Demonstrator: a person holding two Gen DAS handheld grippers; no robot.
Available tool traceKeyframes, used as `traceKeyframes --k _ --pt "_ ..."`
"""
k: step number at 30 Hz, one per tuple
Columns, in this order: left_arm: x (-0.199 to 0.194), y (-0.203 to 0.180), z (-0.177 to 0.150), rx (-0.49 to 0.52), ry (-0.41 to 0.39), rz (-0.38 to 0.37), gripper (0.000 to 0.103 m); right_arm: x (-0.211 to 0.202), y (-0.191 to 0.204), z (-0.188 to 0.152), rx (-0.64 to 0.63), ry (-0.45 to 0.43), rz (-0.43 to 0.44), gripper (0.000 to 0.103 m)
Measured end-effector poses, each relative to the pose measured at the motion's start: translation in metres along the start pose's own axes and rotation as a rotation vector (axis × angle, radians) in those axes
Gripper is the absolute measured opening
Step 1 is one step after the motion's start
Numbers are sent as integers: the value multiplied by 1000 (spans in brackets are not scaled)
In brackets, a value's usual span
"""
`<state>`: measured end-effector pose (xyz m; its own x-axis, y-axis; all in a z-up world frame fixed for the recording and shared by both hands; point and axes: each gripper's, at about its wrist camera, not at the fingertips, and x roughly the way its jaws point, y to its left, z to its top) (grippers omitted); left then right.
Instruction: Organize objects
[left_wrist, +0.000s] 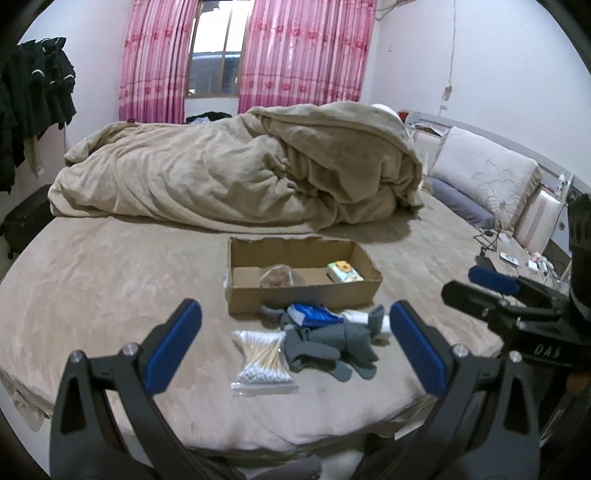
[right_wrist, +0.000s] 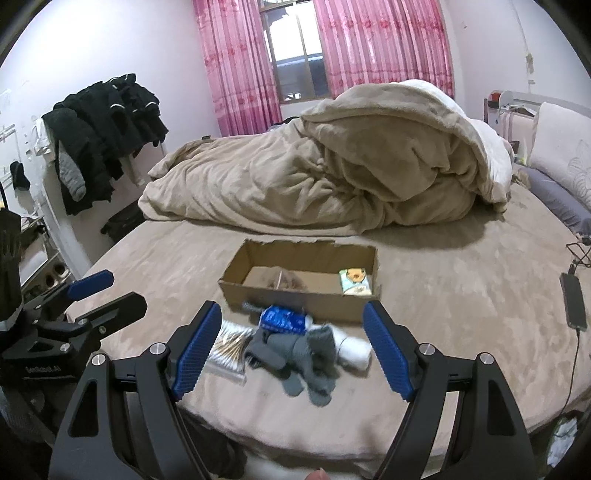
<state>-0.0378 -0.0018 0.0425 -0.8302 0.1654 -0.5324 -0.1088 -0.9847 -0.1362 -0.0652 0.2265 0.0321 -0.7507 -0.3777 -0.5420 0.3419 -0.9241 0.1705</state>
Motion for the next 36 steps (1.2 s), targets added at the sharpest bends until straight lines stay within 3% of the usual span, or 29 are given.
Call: traceKeyframes --k 3,11,26,36 --pt "0 0 -9 11 -8 16 103 2 2 -7 3 10 3 82" --pt "38 11 -38 -10 75 38 103 28 6 -28 -2 80 -3 82" --pt "117 36 -69 -43 206 58 103 109 -15 -51 24 195 -48 82" --pt "158 47 -80 -29 273 140 103 144 -23 -61 74 242 -24 80"
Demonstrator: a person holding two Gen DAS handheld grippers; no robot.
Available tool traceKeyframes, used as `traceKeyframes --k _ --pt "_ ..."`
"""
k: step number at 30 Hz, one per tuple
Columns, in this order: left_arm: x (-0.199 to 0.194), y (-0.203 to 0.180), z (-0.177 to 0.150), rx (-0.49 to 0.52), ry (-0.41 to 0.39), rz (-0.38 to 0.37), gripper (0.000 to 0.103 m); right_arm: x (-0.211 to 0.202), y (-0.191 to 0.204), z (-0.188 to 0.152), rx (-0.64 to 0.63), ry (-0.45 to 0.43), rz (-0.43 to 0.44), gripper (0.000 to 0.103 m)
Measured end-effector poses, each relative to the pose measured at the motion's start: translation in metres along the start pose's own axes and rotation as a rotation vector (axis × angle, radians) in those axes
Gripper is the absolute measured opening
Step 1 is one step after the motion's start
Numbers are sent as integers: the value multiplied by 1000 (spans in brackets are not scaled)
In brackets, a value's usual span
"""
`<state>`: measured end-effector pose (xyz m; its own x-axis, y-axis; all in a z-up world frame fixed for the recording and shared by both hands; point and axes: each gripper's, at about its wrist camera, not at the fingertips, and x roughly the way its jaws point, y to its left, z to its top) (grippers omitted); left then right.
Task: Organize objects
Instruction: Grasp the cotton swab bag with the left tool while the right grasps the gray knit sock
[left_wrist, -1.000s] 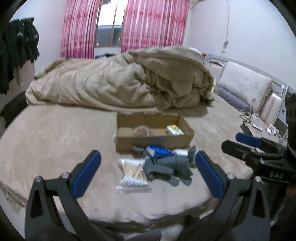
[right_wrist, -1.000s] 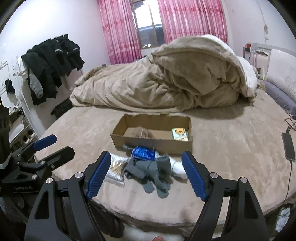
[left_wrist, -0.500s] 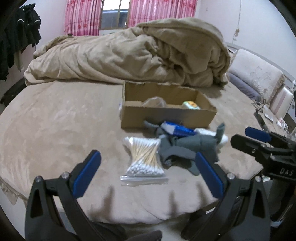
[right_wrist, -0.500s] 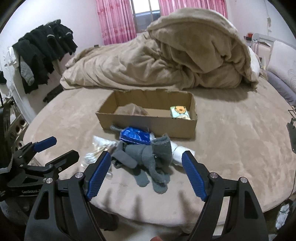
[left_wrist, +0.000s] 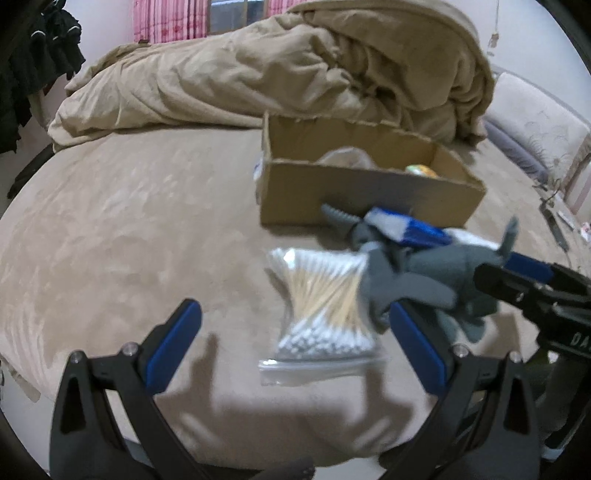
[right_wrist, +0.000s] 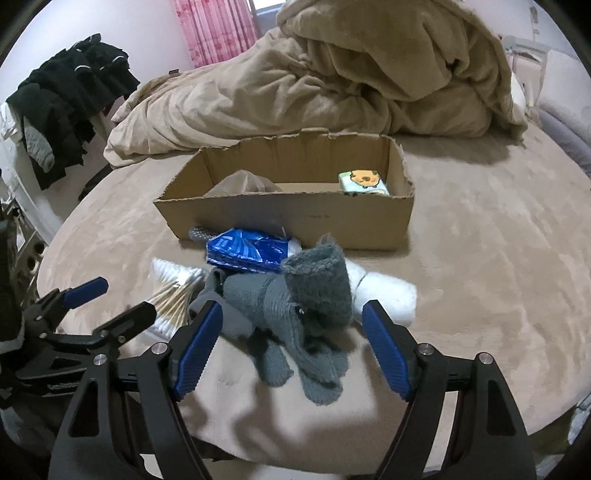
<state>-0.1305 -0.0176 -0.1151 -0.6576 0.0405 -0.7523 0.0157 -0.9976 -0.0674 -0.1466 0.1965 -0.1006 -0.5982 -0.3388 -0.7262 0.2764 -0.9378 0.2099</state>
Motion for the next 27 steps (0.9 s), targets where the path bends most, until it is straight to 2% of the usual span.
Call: traceKeyframes --k 2,6,8,9,11,15,16,27 --pt "6 1 0 -3 11 -7 102 9 -2 1 12 23 11 70" --pt "15 -2 -1 15 19 -20 102 21 -7 0 47 43 24 62" --pt "23 -3 -2 24 39 -28 96 22 -7 -1 48 42 26 57" --pt "27 -3 -3 26 56 -32 88 21 -6 -1 47 39 27 55" --pt "30 -2 -6 15 74 -60 81 18 -7 -2 44 33 27 49" --pt "25 -5 -9 27 49 -65 57 12 -6 -5 32 22 26 39" --pt "24 -5 -10 26 44 -66 53 9 -6 -6 28 20 23 38" --pt "-7 0 -15 4 -1 -72 44 -33 -9 -7 21 -54 -15 28"
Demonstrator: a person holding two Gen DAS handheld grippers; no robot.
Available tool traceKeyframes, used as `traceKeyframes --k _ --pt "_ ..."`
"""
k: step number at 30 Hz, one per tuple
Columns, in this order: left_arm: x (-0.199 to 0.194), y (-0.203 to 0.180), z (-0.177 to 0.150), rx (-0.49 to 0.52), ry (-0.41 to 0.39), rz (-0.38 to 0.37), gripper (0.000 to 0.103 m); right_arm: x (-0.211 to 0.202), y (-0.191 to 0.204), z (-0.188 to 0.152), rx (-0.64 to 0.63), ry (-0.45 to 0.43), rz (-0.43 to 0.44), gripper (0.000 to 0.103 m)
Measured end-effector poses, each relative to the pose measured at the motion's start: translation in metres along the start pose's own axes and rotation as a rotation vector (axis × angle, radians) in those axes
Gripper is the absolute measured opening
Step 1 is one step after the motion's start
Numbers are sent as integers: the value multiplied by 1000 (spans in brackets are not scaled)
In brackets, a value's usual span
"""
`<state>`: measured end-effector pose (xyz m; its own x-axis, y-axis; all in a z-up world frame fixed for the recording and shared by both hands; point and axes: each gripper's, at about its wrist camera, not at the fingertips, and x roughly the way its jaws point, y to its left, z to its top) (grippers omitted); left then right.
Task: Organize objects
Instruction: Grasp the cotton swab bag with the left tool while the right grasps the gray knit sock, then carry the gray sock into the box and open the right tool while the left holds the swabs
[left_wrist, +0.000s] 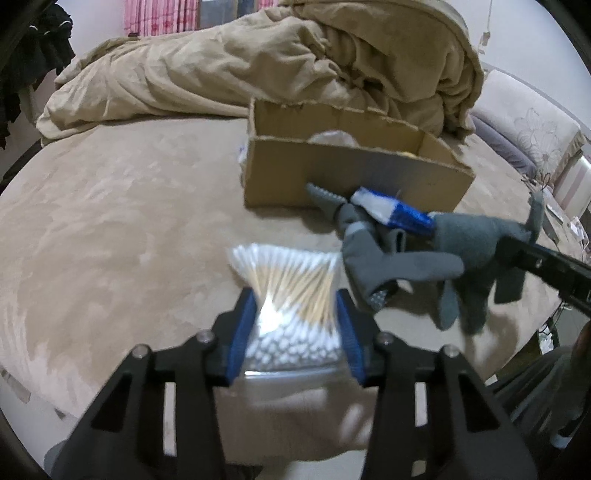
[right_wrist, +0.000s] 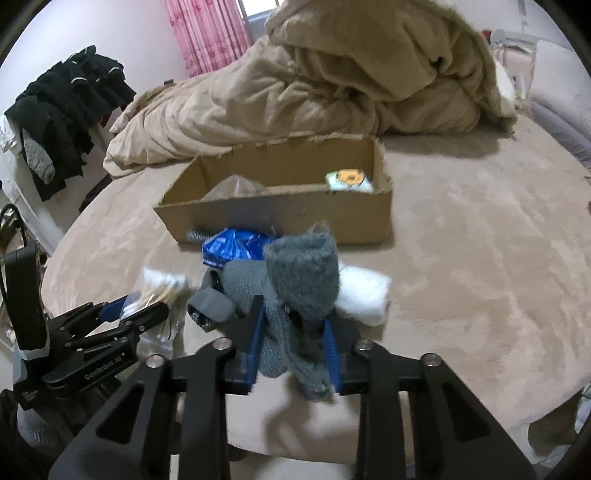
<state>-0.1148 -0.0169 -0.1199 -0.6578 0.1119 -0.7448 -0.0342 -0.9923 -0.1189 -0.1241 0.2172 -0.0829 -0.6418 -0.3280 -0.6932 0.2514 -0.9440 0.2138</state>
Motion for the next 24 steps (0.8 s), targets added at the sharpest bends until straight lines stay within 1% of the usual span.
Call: traceKeyframes --k 2,5,7,9,14,16,18,21,24 --pt "-10 0 0 -4 -14 -6 44 -11 1 3 -12 -29 -6 28" --pt "-14 -2 1 8 -26 1 42 -21 4 8 -38 -58 -22 27" --pt "-12 -1 1 5 -13 -3 38 -24 5 12 -42 -64 -16 27" --pt "-12 0 3 -2 -10 -16 38 -28 6 14 -43 -73 -16 26" --pt "-23 -3 9 14 -40 -25 36 -42 3 28 -33 -106 -13 26" --pt "-22 -5 11 22 -39 -25 36 -49 2 34 -34 -125 -15 27" --pt "-23 -4 13 10 -29 -46 35 -55 1 40 -34 -141 -14 27" --pt "-34 -5 20 8 -49 -58 34 -66 2 47 -36 -165 -14 27" --pt "-54 -7 32 9 -83 -75 34 -75 5 56 -44 -184 -12 27"
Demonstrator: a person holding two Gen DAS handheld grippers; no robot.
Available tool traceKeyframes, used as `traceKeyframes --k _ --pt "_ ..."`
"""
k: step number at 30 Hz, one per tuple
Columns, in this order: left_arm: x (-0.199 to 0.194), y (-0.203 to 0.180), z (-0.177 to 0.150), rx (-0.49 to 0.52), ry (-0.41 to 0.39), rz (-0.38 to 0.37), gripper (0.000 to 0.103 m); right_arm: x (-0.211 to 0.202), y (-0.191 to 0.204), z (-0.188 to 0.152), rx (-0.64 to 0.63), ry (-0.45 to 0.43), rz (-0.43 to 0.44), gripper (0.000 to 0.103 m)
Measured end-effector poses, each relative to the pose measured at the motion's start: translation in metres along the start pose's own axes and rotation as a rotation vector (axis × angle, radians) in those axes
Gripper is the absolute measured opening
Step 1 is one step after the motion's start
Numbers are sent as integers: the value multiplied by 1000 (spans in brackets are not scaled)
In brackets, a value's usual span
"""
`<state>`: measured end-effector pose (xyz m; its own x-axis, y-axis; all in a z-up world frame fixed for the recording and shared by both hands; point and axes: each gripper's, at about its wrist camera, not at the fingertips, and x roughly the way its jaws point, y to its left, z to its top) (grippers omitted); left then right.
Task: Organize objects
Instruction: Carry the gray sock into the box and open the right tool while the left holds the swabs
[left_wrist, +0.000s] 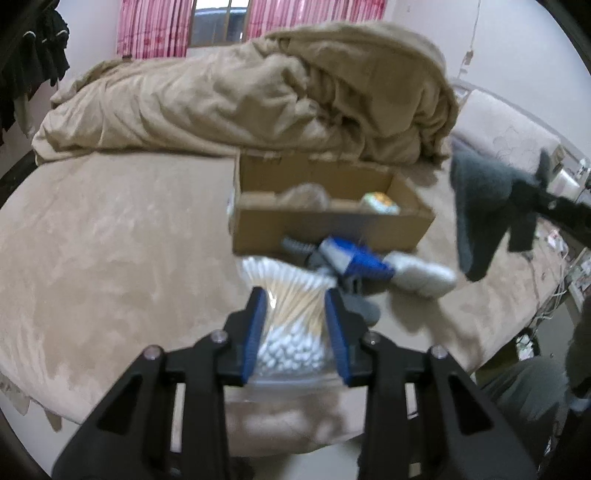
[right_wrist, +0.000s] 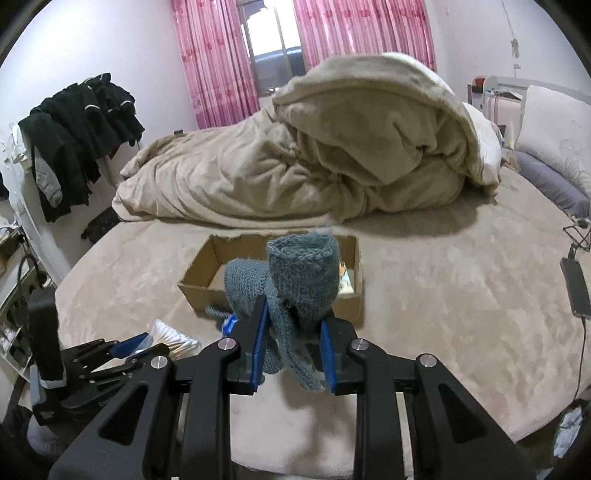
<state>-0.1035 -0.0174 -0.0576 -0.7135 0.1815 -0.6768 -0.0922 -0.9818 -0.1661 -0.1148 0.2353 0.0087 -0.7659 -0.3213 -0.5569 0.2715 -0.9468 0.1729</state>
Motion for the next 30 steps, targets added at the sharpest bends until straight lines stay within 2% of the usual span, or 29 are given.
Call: traceKeyframes --k 5,9,11,13,15,16,20,24,25,28,30 --pt "-39 -11 32 40 -97 -7 33 -13 6 23 -19 -48 7 27" --pt "-49 -12 49 61 -138 7 33 -11 12 34 -33 -66 3 27" --pt "-42 -6 50 53 -109 9 33 -6 13 36 -26 -61 13 27" --pt "-26 -3 45 67 -42 8 36 -5 14 35 -27 -62 19 27" --pt "1 1 28 55 58 10 39 -3 14 34 -26 -59 27 27" --pt "9 1 21 56 83 16 40 -1 14 33 -21 -55 32 27" --pt "52 12 -11 38 198 96 42 -1 10 27 -15 -44 31 27" --pt "63 8 -21 67 210 99 64 -2 5 23 -3 -42 25 27" --pt "63 6 -21 75 210 97 67 -2 4 23 0 -40 26 27" --pt "69 -3 -27 102 216 70 67 0 4 20 2 -33 29 27" --pt "78 -5 -33 118 230 86 65 1 4 18 2 -28 33 27"
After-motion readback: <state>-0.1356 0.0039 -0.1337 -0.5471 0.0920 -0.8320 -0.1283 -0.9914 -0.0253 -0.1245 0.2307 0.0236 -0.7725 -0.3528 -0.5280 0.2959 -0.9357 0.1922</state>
